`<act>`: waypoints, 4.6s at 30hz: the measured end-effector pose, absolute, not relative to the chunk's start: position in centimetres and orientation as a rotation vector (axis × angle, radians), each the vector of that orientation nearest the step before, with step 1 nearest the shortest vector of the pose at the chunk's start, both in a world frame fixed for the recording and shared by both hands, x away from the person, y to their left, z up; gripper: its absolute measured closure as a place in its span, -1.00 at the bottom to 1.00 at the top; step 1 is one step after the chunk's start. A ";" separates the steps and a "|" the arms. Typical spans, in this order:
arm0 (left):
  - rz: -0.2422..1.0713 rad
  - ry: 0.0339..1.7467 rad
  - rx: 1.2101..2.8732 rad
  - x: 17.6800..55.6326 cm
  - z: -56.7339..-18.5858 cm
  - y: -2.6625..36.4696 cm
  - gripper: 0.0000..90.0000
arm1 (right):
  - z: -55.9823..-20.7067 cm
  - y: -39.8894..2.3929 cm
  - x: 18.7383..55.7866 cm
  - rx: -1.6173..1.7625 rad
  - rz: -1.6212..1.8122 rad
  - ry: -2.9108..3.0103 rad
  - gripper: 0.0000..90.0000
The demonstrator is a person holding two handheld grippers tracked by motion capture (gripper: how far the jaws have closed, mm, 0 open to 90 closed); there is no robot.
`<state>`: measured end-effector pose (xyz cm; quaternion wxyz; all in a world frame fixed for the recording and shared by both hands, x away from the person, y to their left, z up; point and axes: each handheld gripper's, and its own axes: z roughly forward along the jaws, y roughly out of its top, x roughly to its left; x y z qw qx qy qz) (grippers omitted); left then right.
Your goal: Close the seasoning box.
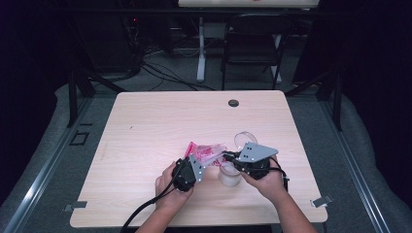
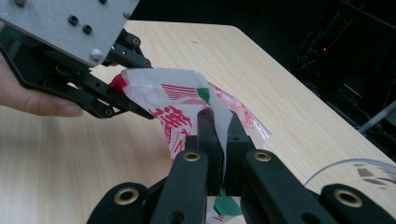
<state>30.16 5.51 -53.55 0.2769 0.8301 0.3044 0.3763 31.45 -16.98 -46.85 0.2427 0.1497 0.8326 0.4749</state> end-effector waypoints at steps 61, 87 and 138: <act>0.439 0.990 2.007 31.9 -56.5 9.0 0.59 | -45.4 -18.3 31.3 0.526 1.594 2.184 0.08; 0.641 1.191 1.904 31.7 -53.6 20.6 0.59 | -45.4 -19.6 31.4 0.596 1.577 2.159 0.21; 0.858 1.504 1.824 32.4 -56.8 26.9 0.13 | -45.9 -21.5 30.6 0.735 1.543 2.071 0.15</act>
